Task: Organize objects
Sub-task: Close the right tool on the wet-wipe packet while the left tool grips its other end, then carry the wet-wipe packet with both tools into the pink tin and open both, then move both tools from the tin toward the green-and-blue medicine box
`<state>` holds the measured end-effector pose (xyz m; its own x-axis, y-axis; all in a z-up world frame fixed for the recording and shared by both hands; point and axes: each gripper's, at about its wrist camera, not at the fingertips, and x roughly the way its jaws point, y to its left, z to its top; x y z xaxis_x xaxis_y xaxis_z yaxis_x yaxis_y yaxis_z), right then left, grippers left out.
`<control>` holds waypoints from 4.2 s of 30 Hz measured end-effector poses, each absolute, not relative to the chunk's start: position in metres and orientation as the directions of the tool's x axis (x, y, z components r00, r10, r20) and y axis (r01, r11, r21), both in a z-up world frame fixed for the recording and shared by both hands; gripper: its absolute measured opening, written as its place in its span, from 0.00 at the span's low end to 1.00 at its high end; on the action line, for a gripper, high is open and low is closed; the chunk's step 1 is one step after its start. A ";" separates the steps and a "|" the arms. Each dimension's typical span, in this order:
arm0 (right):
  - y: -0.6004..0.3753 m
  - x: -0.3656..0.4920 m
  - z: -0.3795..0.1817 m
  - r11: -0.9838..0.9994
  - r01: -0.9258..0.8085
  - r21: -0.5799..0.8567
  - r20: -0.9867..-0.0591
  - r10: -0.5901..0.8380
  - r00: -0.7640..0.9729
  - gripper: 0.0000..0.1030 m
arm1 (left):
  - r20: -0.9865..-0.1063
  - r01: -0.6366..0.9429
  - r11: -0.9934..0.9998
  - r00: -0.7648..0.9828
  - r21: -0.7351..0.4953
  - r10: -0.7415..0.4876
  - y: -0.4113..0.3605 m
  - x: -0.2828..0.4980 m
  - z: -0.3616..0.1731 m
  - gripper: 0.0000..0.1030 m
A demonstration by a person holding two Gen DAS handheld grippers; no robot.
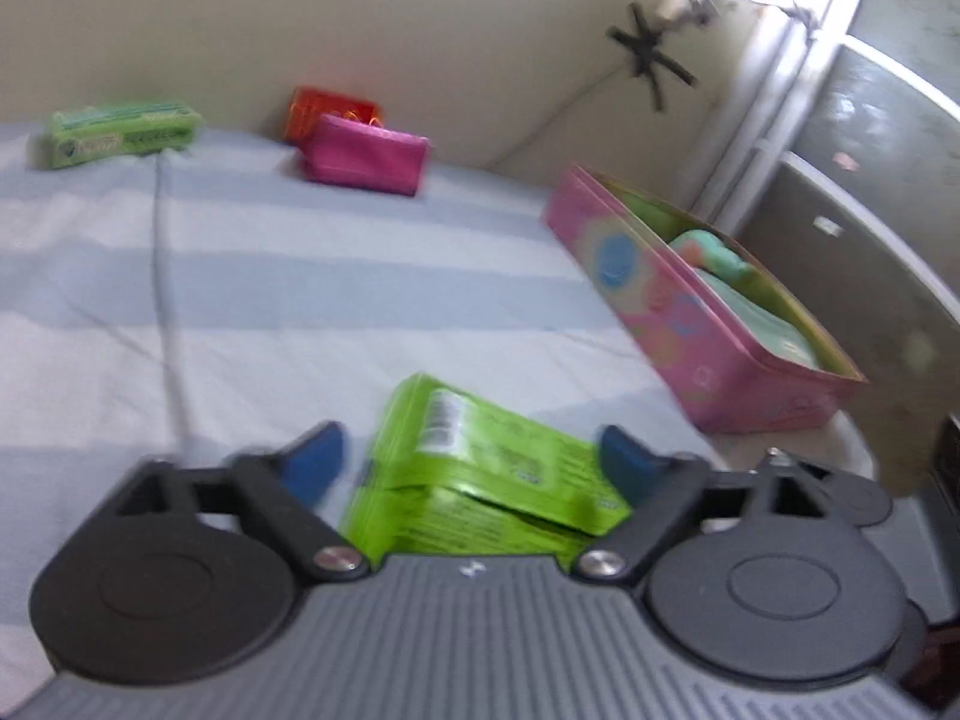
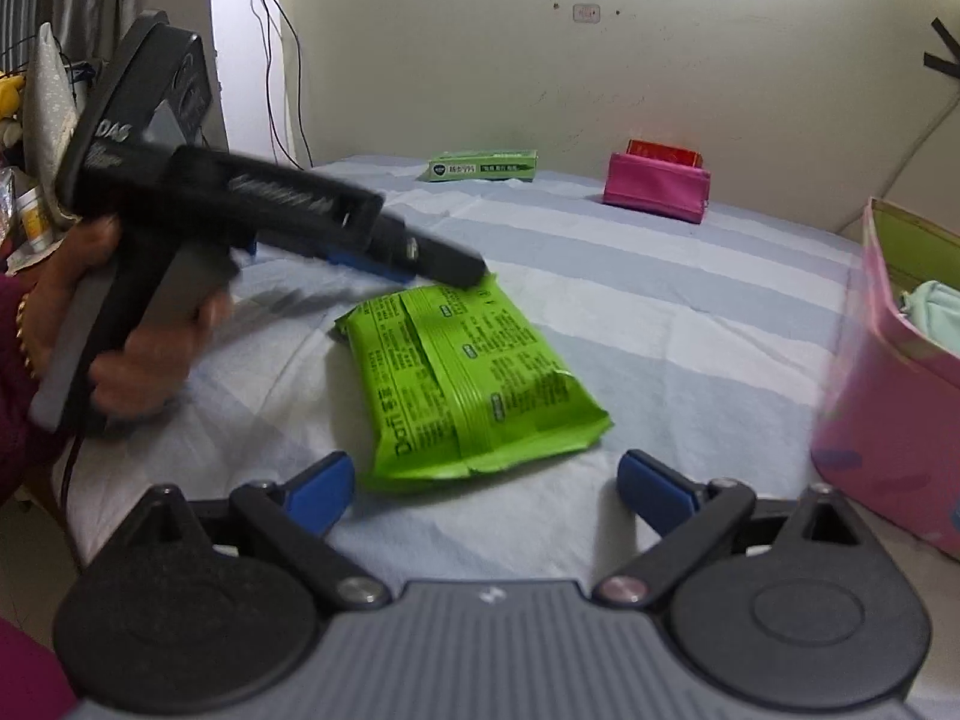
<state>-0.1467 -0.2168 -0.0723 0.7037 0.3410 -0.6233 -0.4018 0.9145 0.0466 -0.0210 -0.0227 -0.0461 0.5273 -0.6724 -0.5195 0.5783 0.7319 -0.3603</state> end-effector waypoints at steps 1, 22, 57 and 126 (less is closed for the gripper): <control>-0.212 -0.144 -0.073 0.917 -0.399 0.031 -0.625 0.329 0.708 0.96 | -0.525 0.592 0.737 0.536 -0.325 -0.661 -0.028 -0.023 -0.047 0.91; -0.261 -0.171 -0.013 0.970 -0.242 0.025 -0.370 0.234 0.899 0.46 | -0.280 0.771 0.604 0.545 -0.202 -0.790 -0.117 -0.070 0.062 0.64; -0.445 -0.184 -0.025 0.940 0.261 0.221 -0.285 -0.194 0.939 0.54 | -0.506 0.704 0.707 0.588 -0.065 -0.631 -0.305 -0.016 0.036 0.65; -0.093 0.244 -0.034 0.891 -0.142 0.431 -0.571 0.391 0.722 0.69 | -0.551 -0.066 0.963 0.829 -0.263 -0.094 0.143 0.061 -0.029 0.66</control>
